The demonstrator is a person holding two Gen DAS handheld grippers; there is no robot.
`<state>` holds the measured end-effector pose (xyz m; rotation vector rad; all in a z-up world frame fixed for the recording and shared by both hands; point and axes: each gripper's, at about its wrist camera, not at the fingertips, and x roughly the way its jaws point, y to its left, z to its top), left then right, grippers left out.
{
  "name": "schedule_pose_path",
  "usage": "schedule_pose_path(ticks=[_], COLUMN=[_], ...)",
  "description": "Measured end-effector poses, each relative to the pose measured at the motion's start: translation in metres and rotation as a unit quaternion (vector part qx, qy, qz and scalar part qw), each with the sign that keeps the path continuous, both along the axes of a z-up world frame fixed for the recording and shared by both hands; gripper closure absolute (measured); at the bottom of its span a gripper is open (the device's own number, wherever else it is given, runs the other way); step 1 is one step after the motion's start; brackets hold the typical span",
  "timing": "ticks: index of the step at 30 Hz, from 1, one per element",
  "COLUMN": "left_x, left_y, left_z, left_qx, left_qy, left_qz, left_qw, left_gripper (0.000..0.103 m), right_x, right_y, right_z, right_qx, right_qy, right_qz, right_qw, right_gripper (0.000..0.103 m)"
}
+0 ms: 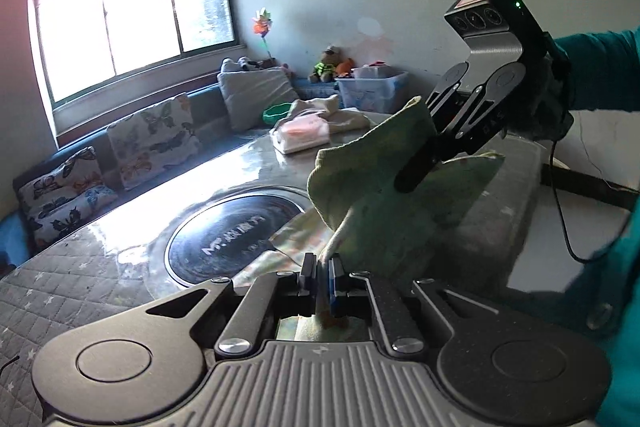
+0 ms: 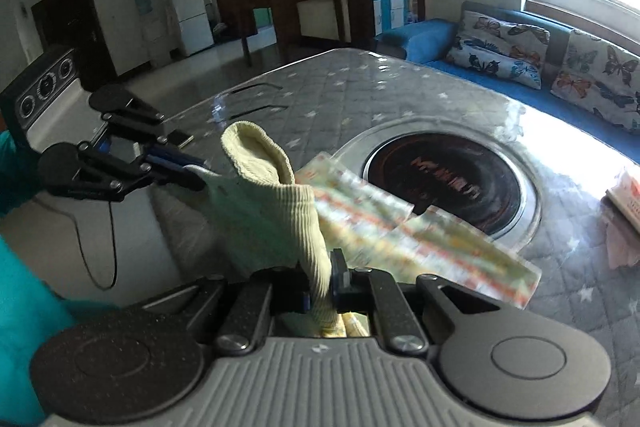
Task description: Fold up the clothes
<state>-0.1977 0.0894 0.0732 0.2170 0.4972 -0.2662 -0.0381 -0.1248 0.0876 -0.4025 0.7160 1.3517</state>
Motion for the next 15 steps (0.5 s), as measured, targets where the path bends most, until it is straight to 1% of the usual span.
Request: schedule_pose_path(ticks=[5,8,10,15], left_x=[0.042,0.066,0.082,0.118], left_y=[0.028,0.043,0.052,0.073], left_z=[-0.008,-0.017,-0.025,-0.049], left_qx=[-0.018,-0.028,-0.036,-0.049], left_qy=[0.02,0.035,0.049,0.085], left_qz=[0.036,0.052,0.062,0.084], left_qw=[0.999,0.9976,0.9962,0.9916], left_gripper=[0.097,0.097,0.097,0.097], right_x=[0.033,0.055,0.067,0.094], right_y=[0.027,0.045,0.056,0.081], right_z=[-0.003,-0.011,-0.018,-0.048], right_qx=[-0.006,-0.016,-0.022,-0.043], right_qy=[-0.01,-0.009,-0.005,0.0], right_qz=[0.0,-0.002,-0.006,-0.022], right_qw=[1.0,1.0,1.0,0.999], right_gripper=[0.095,0.095,0.095,0.095])
